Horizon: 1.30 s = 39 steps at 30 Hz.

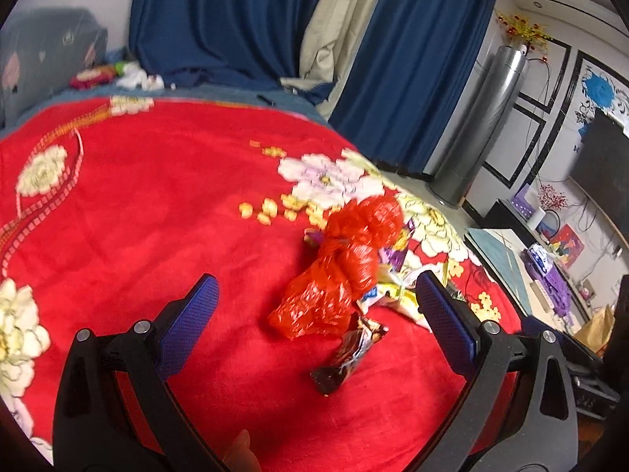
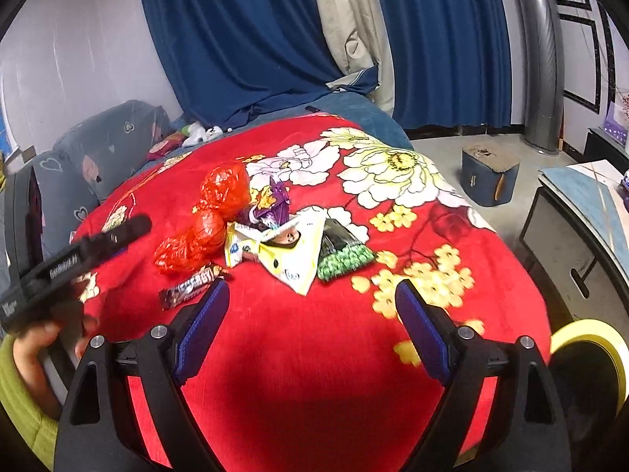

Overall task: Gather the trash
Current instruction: 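Grasp the red plastic bag with the left gripper while the right gripper grasps the white wrapper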

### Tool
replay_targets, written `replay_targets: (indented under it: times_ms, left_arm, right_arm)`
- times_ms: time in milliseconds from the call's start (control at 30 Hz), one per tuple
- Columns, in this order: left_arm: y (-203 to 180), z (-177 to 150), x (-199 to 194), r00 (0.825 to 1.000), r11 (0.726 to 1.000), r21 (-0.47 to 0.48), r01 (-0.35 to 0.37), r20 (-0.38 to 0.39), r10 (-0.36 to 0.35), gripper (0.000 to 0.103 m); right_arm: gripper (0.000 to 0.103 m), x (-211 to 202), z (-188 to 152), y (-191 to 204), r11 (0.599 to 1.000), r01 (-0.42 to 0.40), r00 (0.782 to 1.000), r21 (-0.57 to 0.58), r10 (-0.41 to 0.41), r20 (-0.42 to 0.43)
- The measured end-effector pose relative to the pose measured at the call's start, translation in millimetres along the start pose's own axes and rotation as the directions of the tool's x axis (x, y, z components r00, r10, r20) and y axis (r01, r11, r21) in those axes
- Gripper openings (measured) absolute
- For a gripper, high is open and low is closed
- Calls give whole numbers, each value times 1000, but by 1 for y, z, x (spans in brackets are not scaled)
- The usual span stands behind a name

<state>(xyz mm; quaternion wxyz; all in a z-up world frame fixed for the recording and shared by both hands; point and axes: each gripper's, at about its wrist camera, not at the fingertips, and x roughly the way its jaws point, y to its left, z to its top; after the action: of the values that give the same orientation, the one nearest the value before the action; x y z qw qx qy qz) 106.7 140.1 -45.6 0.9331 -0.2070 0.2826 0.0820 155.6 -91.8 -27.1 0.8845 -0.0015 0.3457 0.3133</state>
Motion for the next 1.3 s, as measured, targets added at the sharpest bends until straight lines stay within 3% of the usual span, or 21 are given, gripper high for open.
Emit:
replay_targets:
  times_ms: [233, 333, 633, 867, 900, 967, 1033, 1300]
  left_arm:
    - [19, -8, 16, 997, 996, -77, 41, -66, -46, 91]
    - [24, -9, 22, 994, 992, -105, 64, -83, -73, 83]
    - [28, -9, 32, 985, 982, -144, 123, -104, -139, 65]
    - [29, -10, 36, 981, 977, -160, 140, -112, -159, 56]
    - [28, -10, 36, 981, 977, -159, 142, -113, -161, 54]
    - [27, -10, 36, 980, 977, -157, 146, -115, -165, 50]
    - [27, -11, 36, 978, 976, -154, 155, -118, -174, 39]
    - [23, -11, 36, 971, 972, -145, 187, -125, -205, 10]
  right_arm:
    - [81, 27, 17, 2, 1000, 1, 1000, -13, -1, -11]
    - [78, 40, 25, 1, 1000, 1, 1000, -14, -2, -20]
    - [54, 80, 44, -12, 999, -21, 997, 32, 23, -78]
    - [38, 95, 44, -15, 998, -37, 994, 44, 42, -98]
    - [35, 96, 43, -15, 998, -40, 994, 48, 45, -101]
    - [18, 97, 42, -15, 997, -53, 993, 52, 58, -106]
    - [13, 96, 41, -13, 997, -59, 992, 43, 63, -106]
    - [7, 72, 32, -5, 996, -80, 995, 44, 83, -62]
